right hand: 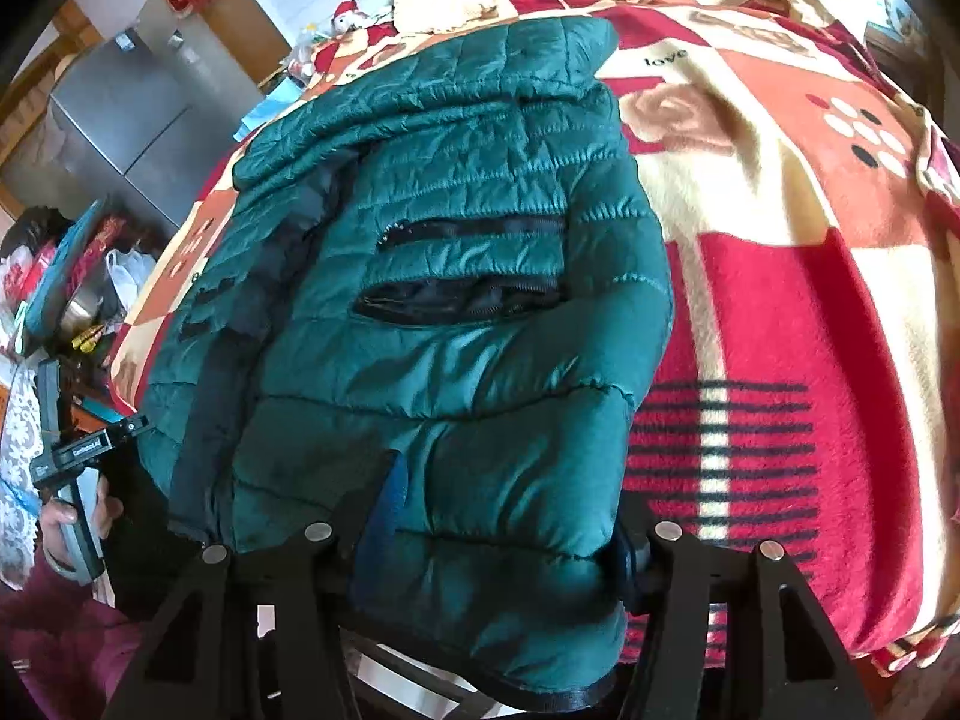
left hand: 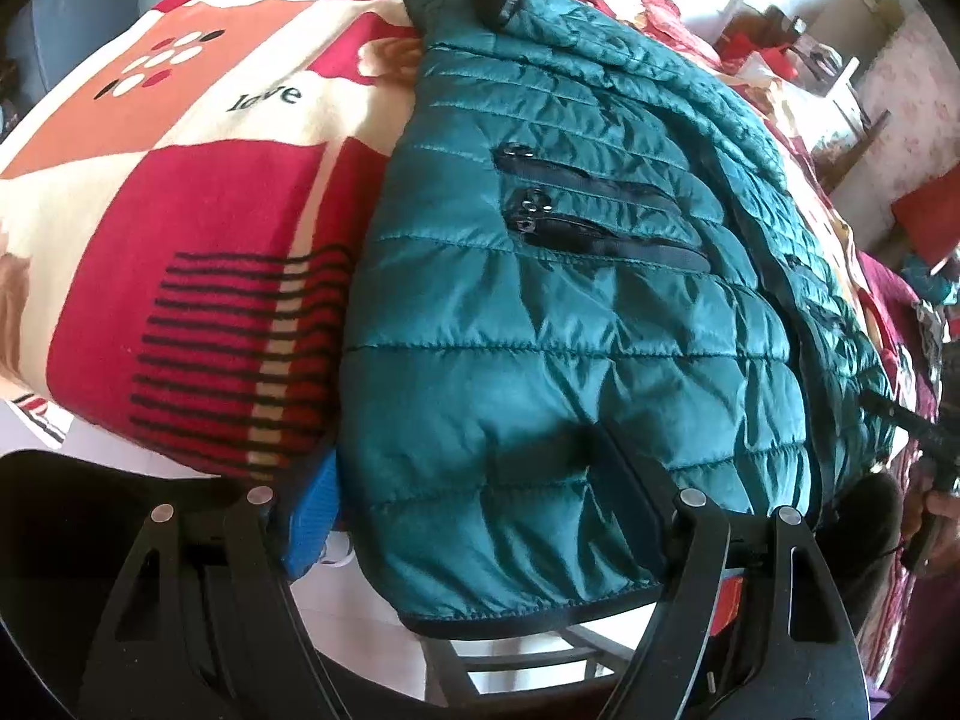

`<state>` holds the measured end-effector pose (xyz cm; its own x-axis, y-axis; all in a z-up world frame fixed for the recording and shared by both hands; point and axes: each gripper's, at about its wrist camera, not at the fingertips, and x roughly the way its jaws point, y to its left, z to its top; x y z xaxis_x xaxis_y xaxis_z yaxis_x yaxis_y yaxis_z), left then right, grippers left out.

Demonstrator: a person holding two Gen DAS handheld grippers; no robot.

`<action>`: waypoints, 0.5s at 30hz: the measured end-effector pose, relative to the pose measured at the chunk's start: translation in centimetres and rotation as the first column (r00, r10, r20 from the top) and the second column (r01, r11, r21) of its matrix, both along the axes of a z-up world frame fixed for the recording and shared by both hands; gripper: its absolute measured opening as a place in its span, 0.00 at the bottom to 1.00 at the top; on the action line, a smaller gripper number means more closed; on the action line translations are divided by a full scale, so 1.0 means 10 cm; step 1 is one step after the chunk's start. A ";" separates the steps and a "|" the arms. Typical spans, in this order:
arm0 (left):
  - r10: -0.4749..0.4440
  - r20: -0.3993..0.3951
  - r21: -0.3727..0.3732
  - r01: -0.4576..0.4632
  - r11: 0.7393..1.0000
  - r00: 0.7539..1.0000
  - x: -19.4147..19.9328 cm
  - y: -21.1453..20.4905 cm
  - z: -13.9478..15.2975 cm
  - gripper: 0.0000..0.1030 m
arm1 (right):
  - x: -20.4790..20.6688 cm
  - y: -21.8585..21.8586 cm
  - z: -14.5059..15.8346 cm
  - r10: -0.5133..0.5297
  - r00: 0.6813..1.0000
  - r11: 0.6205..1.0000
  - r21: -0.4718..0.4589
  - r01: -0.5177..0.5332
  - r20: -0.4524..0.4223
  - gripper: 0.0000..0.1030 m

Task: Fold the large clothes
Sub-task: 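Lift the hem with both grippers and fold it toward the black collar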

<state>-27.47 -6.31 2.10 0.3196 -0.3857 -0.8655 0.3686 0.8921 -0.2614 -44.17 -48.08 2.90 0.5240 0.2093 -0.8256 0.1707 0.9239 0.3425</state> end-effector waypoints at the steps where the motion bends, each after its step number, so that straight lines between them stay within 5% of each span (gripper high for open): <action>1: -0.012 0.008 0.001 0.012 1.000 1.000 -0.01 -0.01 0.01 0.62 | 0.00 0.01 0.00 -0.003 1.000 1.000 0.000 0.003 0.006 0.55; 3: -0.029 0.035 0.016 0.029 0.999 0.999 -0.04 -0.04 0.06 0.44 | 0.00 0.01 0.04 -0.007 1.000 1.000 0.009 0.007 0.025 0.35; 7: -0.020 0.055 -0.014 0.021 1.000 0.998 0.00 0.00 0.20 0.16 | -0.02 -0.03 0.23 -0.019 0.995 0.999 0.028 0.016 0.100 0.22; 15: -0.010 0.159 -0.102 0.026 0.994 0.987 0.09 0.02 0.70 0.13 | 0.10 -0.05 0.74 -0.010 0.968 1.000 0.017 0.006 0.252 0.21</action>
